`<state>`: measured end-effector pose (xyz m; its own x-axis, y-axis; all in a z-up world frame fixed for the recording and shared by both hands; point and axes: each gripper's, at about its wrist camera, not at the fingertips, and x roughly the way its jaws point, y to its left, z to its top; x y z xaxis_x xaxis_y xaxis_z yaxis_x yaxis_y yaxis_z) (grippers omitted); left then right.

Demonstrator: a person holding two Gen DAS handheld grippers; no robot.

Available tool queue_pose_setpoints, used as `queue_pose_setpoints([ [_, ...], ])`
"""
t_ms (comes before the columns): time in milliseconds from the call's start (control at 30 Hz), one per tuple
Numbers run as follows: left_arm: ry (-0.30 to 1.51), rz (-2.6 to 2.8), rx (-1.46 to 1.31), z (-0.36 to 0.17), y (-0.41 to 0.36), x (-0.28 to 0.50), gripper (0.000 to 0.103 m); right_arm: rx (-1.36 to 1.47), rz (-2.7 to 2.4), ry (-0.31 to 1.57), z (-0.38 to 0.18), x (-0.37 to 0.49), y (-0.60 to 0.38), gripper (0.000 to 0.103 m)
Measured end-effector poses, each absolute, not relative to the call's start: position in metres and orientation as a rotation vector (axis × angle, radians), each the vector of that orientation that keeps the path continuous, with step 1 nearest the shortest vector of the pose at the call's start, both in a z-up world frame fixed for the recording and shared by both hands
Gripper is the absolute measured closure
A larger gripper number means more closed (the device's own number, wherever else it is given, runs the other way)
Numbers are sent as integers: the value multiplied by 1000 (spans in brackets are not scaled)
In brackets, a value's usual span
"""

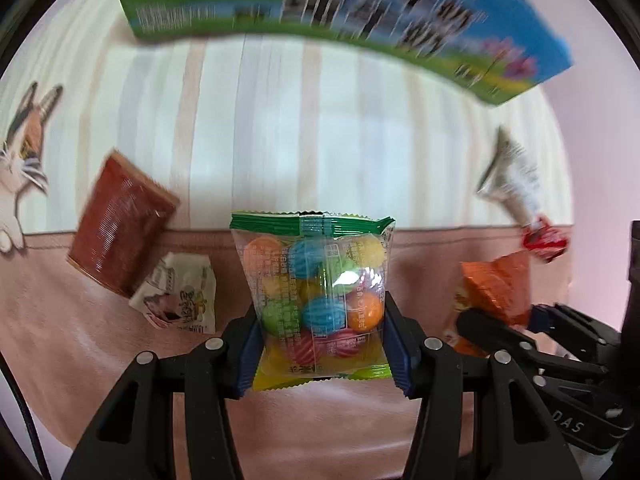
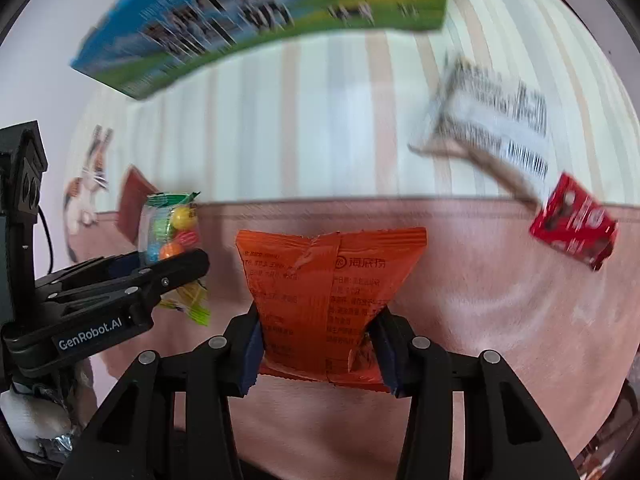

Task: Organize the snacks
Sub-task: 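Carry the orange bag and candy-ball bag over the box, then open both tools to drop the bags into the box and withdraw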

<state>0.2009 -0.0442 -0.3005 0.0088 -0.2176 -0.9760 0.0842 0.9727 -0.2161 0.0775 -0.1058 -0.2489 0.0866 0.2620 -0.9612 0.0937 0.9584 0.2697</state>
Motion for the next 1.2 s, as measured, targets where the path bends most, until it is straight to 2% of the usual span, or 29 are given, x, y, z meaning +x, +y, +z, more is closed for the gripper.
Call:
queue_pose_setpoints([
  [367,1325,-354,-198,-161,-21,258,53,438,252,1226,-121,132,-116,54],
  [533,1273,-348,-133,-131,-20,316,53,407,274,1119,-76,191,-109,54],
  [767,1303,-320,-94,-133,-26,388,53,355,239,1107,-72,270,-111,54],
  [1200,1445,-301,-50,-201,-52,439,53,321,199,1246,-137,327,-115,54],
])
